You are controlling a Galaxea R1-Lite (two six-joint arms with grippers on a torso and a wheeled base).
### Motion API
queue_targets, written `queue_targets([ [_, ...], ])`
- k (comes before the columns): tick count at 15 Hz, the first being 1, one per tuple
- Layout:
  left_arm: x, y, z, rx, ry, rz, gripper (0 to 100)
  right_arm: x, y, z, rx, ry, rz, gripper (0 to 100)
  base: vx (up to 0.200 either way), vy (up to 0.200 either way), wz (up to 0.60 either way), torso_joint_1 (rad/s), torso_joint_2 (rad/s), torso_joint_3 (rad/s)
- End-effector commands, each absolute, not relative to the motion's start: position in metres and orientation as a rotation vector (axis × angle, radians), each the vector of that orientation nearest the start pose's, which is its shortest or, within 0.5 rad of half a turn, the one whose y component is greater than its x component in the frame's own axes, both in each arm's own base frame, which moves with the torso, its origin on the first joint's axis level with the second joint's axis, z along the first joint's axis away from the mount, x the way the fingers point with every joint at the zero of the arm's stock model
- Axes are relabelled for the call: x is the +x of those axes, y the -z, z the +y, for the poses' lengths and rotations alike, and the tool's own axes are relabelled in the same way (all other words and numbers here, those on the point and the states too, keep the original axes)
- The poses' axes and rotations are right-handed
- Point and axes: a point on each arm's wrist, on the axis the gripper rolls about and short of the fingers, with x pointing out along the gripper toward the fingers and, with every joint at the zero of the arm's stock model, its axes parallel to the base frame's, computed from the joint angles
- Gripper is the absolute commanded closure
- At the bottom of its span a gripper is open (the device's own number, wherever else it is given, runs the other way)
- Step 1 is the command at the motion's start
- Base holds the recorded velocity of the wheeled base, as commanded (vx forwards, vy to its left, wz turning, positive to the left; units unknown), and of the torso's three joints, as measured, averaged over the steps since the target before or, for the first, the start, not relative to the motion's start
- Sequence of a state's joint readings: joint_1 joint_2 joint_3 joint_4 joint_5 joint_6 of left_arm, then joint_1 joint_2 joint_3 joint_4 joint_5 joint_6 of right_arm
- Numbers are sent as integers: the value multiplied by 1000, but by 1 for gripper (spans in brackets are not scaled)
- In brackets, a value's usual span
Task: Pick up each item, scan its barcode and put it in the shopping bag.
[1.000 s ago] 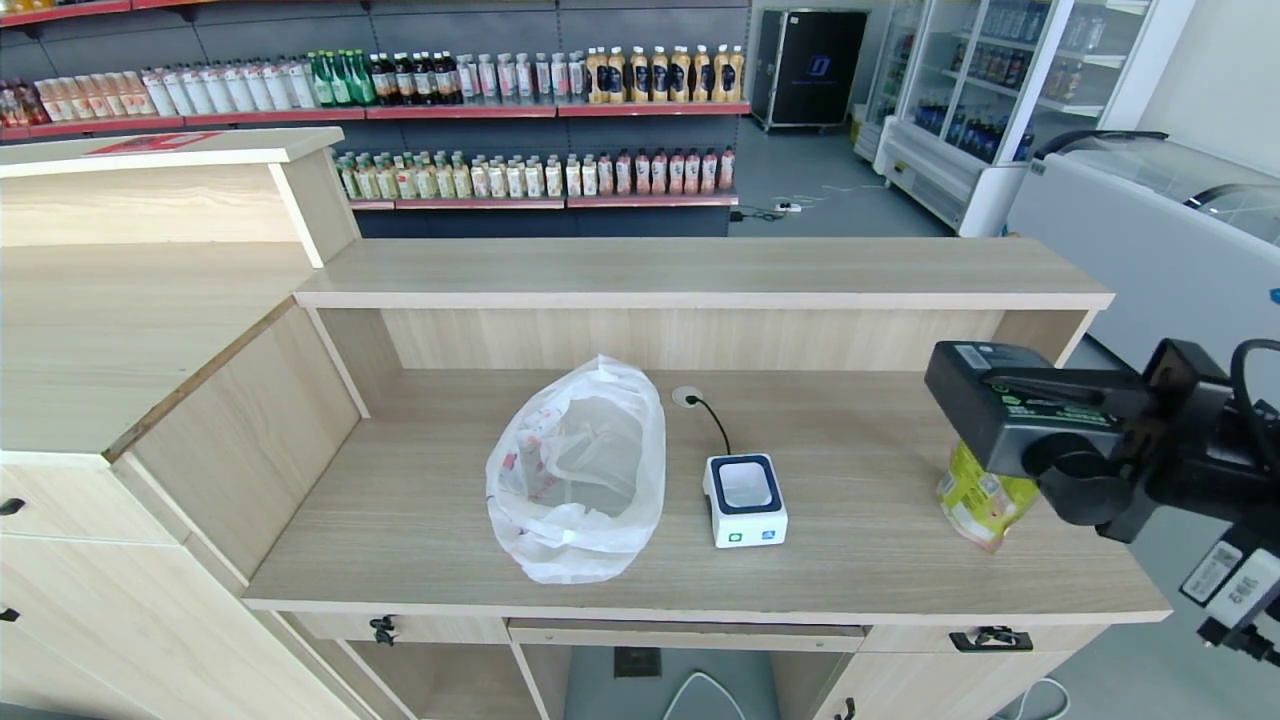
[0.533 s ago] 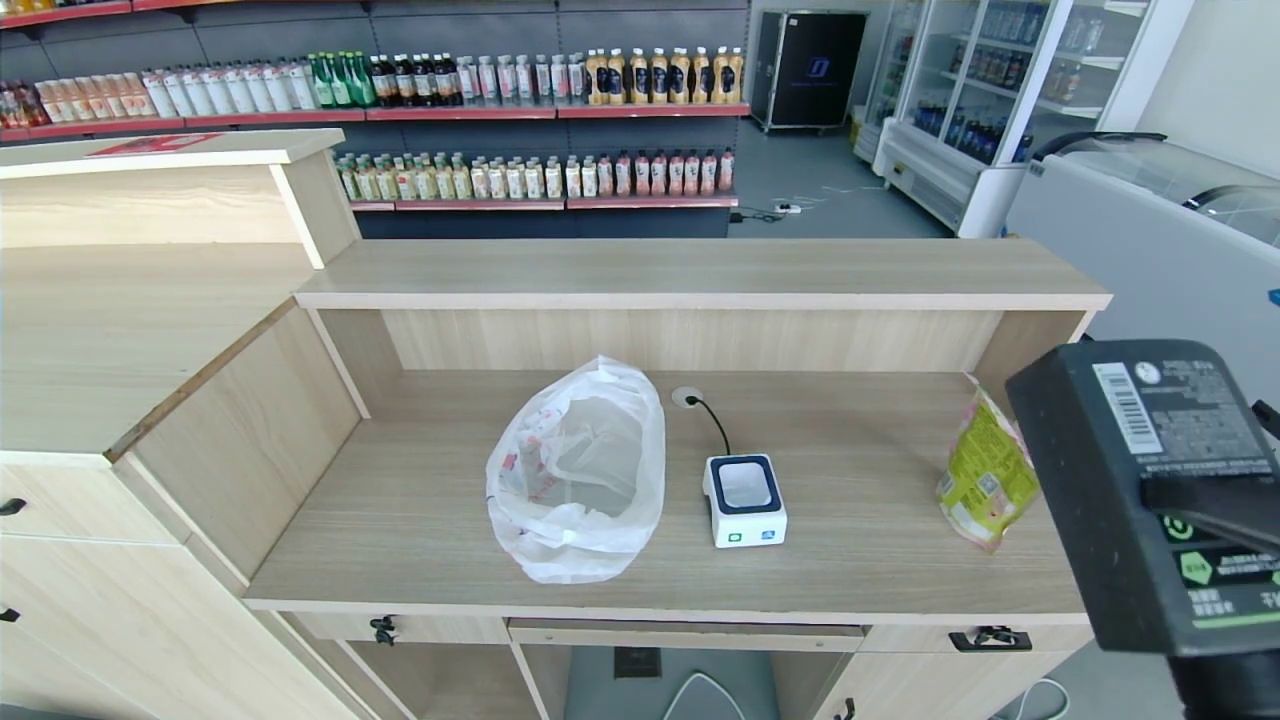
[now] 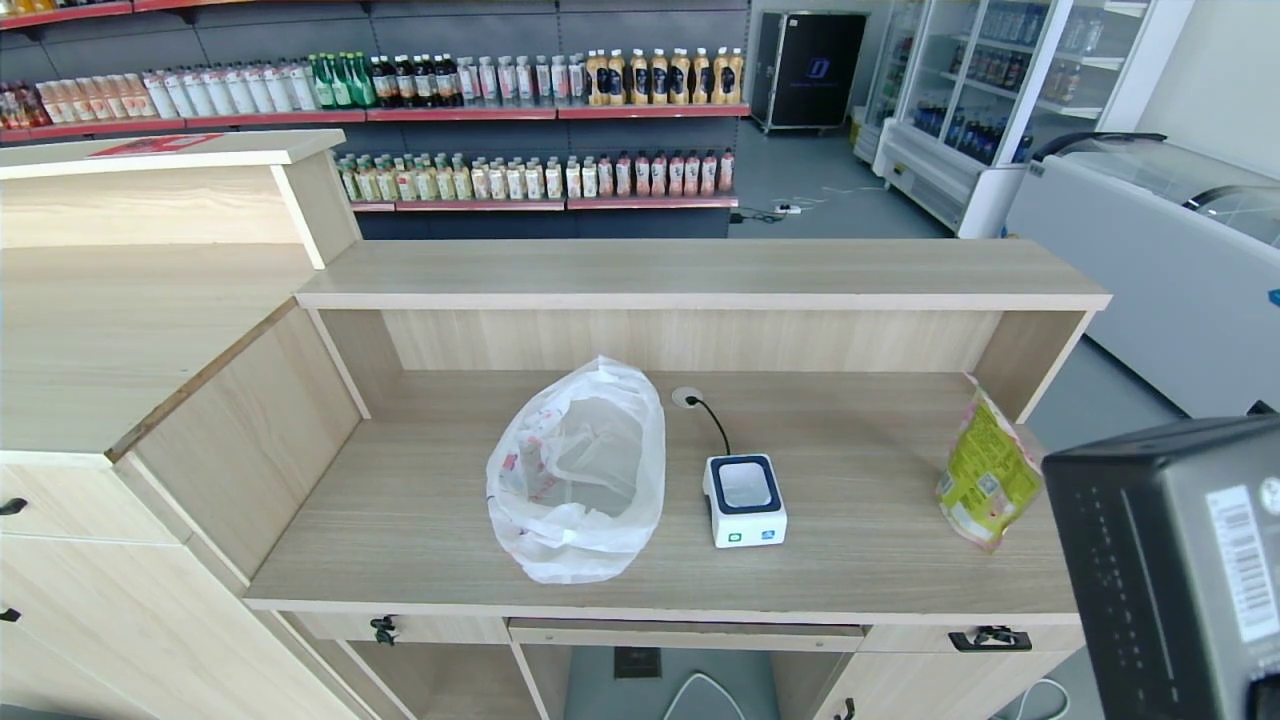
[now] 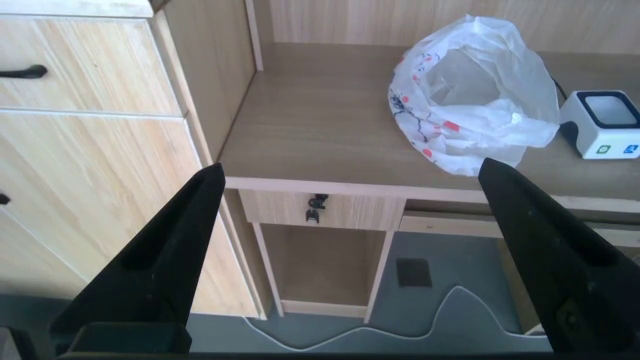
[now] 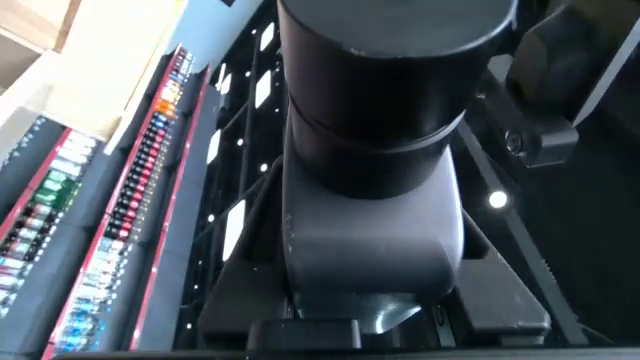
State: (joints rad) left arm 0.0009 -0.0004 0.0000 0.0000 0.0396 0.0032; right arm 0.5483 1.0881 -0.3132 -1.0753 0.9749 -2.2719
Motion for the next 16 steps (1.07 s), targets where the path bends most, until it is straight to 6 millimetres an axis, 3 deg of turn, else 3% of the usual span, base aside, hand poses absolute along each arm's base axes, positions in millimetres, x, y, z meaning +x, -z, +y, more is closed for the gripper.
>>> queue_targets([
  [1,-23,-75,1,3,-41,0,0,97,-228,85,-1759,-409,-1867,100,0,0,0,0,0,0],
  [6,-23,-75,1,3,-41,0,0,97,-240,99,-1700,-368,-1976,100,0,0,0,0,0,0],
  [16,-23,-75,1,3,-41,0,0,82,-244,92,-1659,-340,-2022,100,0,0,0,0,0,0],
])
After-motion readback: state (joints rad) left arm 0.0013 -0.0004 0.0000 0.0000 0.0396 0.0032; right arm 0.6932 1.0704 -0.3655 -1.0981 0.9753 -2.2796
